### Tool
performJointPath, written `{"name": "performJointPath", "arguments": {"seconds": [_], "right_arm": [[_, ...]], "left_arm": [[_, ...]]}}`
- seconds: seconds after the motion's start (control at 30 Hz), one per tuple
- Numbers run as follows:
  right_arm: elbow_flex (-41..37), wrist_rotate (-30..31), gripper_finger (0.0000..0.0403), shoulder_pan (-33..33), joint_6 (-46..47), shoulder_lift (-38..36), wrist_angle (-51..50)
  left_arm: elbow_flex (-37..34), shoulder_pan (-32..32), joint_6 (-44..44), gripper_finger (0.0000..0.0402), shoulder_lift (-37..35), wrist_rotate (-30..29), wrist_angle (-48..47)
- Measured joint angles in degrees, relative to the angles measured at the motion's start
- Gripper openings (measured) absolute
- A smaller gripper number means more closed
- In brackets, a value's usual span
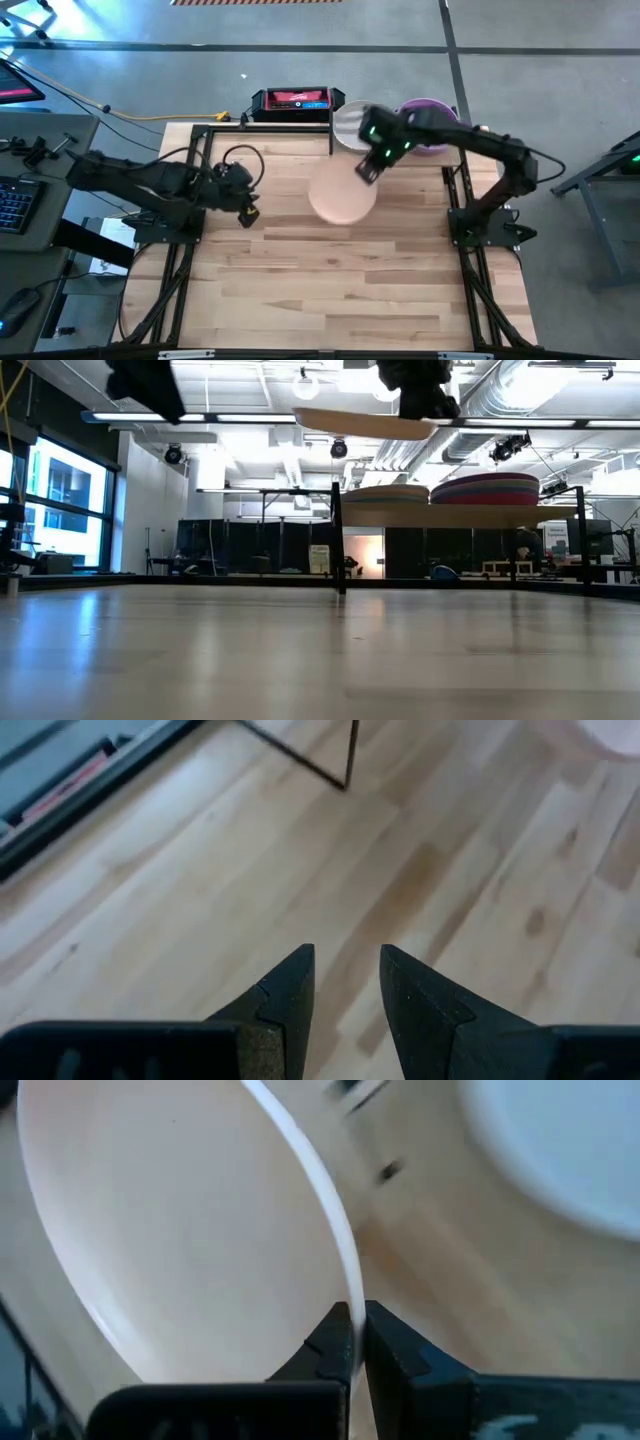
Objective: Place and stack plates onto a shelf
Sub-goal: Stack the light orange plate on top of the gray plate on the shelf
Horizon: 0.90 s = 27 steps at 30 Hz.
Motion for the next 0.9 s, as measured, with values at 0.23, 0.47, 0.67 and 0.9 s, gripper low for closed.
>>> {"name": "performJointPath", "arguments": {"seconds": [0.23,0.47,0.67,0.9], "right_arm": [[0.0,-1.1,0.0,-14.8,-4.9,-2.4,0.2],[0.0,-6.1,0.0,-28.2,-9.2,-1.9,1.8],[0.0,-10.1,0.0,-35.9,-10.5,-1.9,5.4],[0.0,-15.3,0.0,-41.2,-10.3,-1.8,13.1]], "left_arm": [[0.0,7.1,6.4,0.0104,2.1,-0.1,9.0],[0.0,13.1,10.1,0.0104,4.2,0.8,14.6],[0.0,16.8,10.4,0.0104,6.3,2.0,15.2],[0.0,19.9,10.3,0.0104,8.4,2.2,17.0]]}}
